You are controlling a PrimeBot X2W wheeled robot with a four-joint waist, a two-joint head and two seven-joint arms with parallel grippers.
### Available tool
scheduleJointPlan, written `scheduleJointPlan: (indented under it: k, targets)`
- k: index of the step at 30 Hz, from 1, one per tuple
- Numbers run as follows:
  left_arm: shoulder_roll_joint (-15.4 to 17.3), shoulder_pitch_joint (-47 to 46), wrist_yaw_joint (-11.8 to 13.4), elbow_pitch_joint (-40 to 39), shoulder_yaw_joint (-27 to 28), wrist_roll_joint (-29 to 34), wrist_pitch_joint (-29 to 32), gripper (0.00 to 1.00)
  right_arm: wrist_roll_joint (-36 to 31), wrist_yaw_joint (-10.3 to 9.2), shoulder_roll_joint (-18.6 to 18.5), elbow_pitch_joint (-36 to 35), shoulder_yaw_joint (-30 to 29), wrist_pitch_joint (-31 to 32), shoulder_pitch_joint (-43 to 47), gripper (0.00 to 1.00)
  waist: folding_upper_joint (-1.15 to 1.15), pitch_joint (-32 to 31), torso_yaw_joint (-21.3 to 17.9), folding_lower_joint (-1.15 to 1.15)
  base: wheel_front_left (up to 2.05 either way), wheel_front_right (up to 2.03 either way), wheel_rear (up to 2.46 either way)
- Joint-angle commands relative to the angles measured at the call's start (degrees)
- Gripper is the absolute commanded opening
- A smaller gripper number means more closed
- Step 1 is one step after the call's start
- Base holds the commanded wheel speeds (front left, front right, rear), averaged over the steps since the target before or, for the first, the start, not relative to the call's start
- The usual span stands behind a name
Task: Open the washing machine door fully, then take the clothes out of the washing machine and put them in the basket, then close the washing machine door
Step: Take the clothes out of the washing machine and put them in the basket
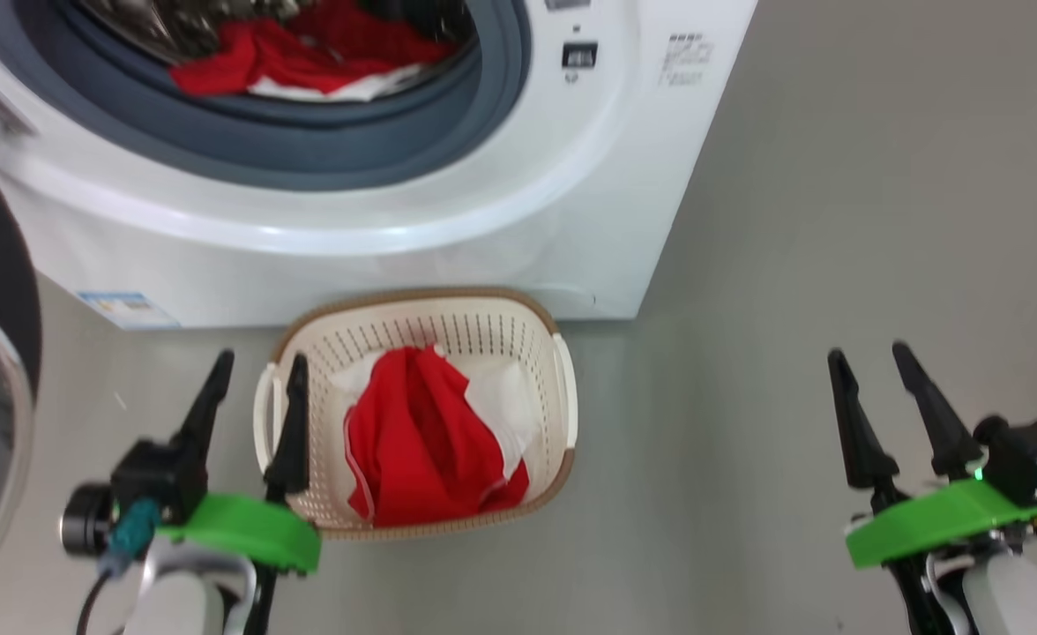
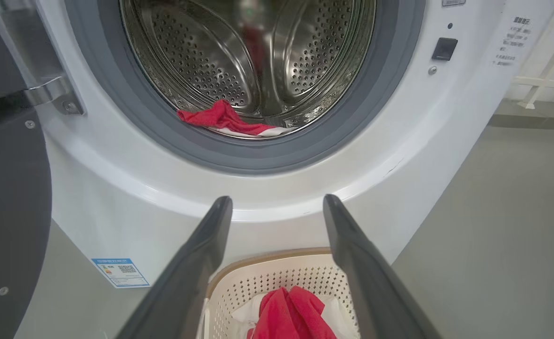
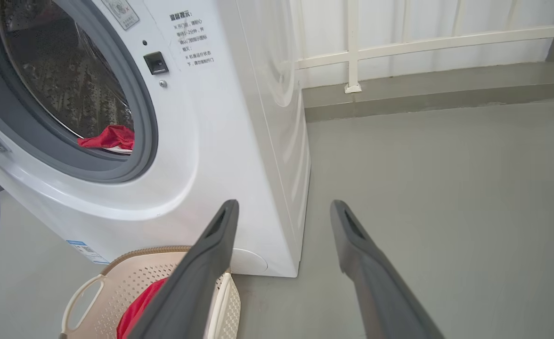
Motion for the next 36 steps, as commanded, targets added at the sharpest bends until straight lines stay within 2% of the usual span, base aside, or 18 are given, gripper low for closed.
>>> scheduleJointPlan:
  k: [1,10,23,36]
  targets:
    - [1.44,1.18,-0.26,-1.91,1.98,0.53,-0.45,1.0,0.25,0.34,-0.79,-1.17,0.93,-0.36,0.92,1.0,0.0,-3.21,0.23,0.0,0.0,0.0,0.0]
    - [1.44,11.0,-0.23,-9.19,3.91,0.92,-0.45,1.0,0.03,0.34,-1.02,-1.25,-0.19,-0.36,6.74,1.0,0.0,-7.99,-0.23,0.0,0.0,0.0,0.0]
    - [1.44,23.17,2.42,-18.37,6.36,-0.99,-0.45,1.0,-0.23,0.34,-1.11,-1.48,-0.79,-0.36,12.63,1.0,0.0,-11.38,-1.97,0.0,0.0,0.0,0.0]
    - [1.43,24.56,3.42,-20.1,5.78,-1.65,-0.45,1.0,-0.47,0.34,-0.97,-1.75,-1.56,-0.36,12.47,1.0,0.0,-10.65,-2.22,0.0,0.0,0.0,0.0]
